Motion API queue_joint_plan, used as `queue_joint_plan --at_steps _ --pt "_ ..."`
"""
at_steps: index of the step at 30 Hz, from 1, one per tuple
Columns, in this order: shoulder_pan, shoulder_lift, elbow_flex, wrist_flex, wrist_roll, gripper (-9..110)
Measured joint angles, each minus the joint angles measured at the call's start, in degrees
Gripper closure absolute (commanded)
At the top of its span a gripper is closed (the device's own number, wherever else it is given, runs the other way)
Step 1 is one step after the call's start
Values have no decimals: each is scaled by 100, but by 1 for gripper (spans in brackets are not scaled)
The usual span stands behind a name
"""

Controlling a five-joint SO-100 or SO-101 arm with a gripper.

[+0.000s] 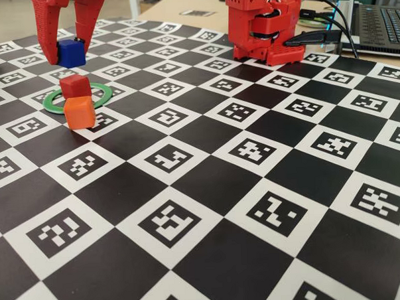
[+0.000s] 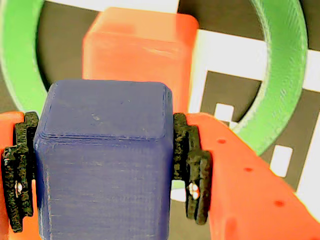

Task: Grab the red cube then put it in the green circle then put the blue cube on top and finally the orange cube on top

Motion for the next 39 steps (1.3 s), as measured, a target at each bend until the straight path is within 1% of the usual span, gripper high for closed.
queue_joint_plan --at_steps 16,32,36,39 --pt "0 -9 475 -413 0 94" --pt "62 -9 492 -501 0 92" --pt "79 -9 492 -536 62 85" --pt "97 -9 536 -562 79 72"
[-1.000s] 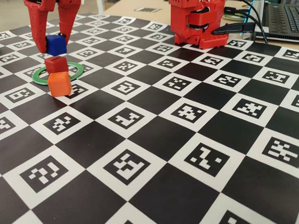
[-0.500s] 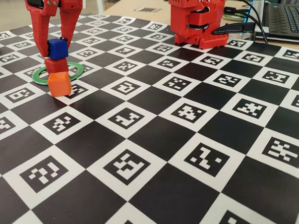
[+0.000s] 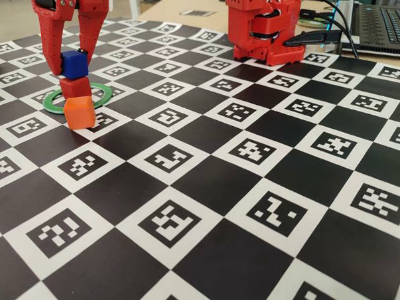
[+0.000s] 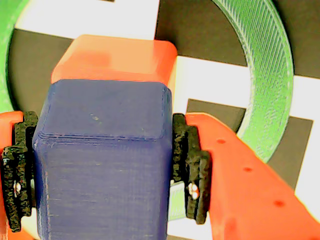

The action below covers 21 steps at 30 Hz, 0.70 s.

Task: Grab the red cube then put it in the green circle then put the blue cube on top and finally the orange cube on top

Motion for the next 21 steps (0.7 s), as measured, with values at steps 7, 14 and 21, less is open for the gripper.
queue_joint_plan --at_steps 7,14,21 --pt "26 0 44 -44 44 59" --pt "26 9 35 299 202 56" --pt "26 396 -923 1608 501 56"
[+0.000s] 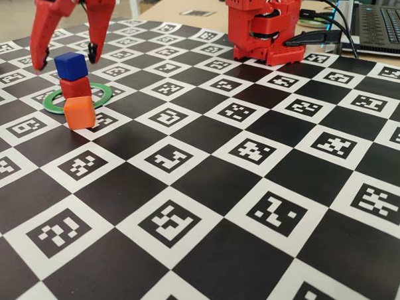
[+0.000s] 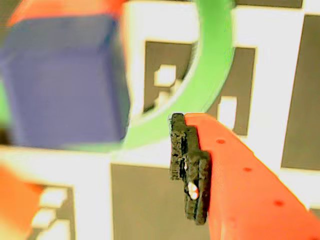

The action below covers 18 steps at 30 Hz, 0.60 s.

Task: Grab the red cube then put it in the green circle then put the blue cube on top and finally the orange cube on top

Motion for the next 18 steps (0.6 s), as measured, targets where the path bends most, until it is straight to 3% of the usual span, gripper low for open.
queue_joint_plan --at_steps 9,18 --pt "-677 246 -1292 1441 888 58" --pt "-1644 246 -1494 1538 1450 57"
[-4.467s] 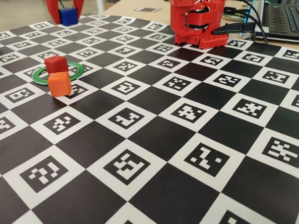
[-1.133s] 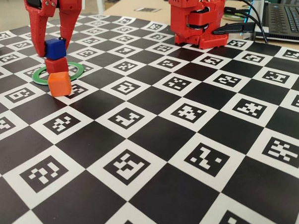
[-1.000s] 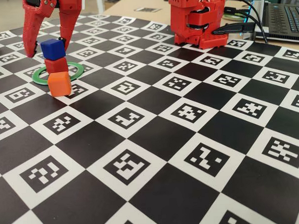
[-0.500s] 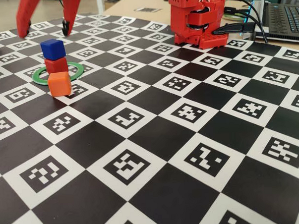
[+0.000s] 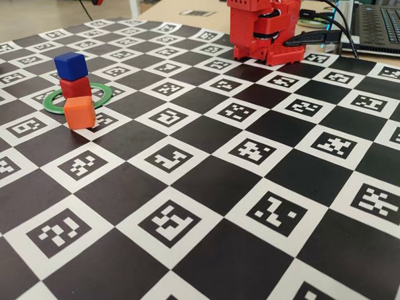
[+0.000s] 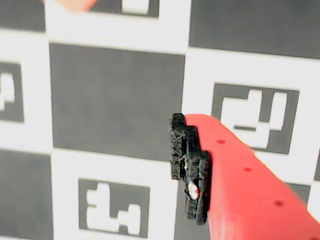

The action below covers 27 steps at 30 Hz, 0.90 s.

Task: Grab the red cube then put it in the green circle then put the blue cube on top and finally the orange cube on top

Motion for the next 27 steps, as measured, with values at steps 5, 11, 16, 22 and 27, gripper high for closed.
queue_joint_plan --at_steps 5,11,16,22,27 --pt "-229 -229 9 -343 149 54" --pt "-237 -659 615 -1072 202 52" --pt "-211 -1055 1028 -1661 202 52" --pt "-105 -1477 1151 -2162 343 52" --pt "-26 -1802 1151 -2435 343 52"
